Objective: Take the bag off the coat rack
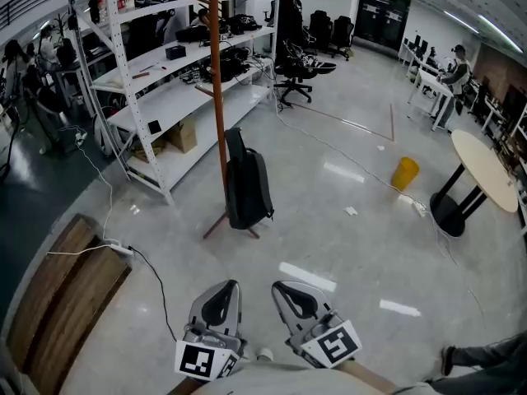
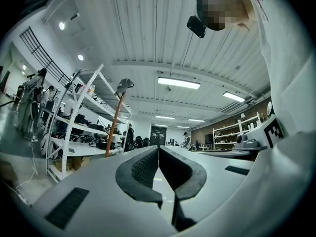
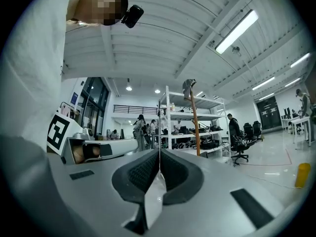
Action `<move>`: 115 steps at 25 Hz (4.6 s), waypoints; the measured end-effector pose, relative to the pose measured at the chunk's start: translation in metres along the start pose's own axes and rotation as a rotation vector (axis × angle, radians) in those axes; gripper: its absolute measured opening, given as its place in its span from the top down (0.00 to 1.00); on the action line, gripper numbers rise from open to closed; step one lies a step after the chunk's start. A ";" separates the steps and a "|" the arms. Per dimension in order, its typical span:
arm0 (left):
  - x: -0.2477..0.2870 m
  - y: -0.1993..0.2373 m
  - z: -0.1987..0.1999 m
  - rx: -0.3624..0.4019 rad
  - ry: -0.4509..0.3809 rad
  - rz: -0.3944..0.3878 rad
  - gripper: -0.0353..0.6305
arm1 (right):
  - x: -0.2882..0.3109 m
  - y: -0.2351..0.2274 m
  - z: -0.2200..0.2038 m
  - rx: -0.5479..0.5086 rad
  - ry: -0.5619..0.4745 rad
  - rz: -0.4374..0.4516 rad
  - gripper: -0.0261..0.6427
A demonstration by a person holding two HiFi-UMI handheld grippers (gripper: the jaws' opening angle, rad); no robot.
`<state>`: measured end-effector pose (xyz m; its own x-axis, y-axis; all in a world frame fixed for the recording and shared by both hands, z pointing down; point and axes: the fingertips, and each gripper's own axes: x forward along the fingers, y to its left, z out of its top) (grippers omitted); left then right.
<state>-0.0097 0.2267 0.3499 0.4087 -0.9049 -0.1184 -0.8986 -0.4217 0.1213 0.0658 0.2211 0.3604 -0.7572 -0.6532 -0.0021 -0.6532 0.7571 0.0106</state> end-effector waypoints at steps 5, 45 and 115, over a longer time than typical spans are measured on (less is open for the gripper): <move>0.012 0.012 0.001 -0.004 0.010 0.015 0.92 | 0.014 -0.008 0.001 0.009 0.013 0.022 0.93; 0.319 0.221 -0.012 -0.054 0.001 -0.022 0.92 | 0.301 -0.232 -0.017 0.017 0.069 -0.028 0.93; 0.310 0.317 -0.098 -0.150 0.233 0.240 0.92 | 0.520 -0.388 -0.125 0.029 0.185 0.092 0.91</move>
<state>-0.1521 -0.1935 0.4480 0.2302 -0.9605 0.1565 -0.9470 -0.1841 0.2633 -0.0737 -0.4140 0.4804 -0.8016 -0.5695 0.1817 -0.5830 0.8120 -0.0270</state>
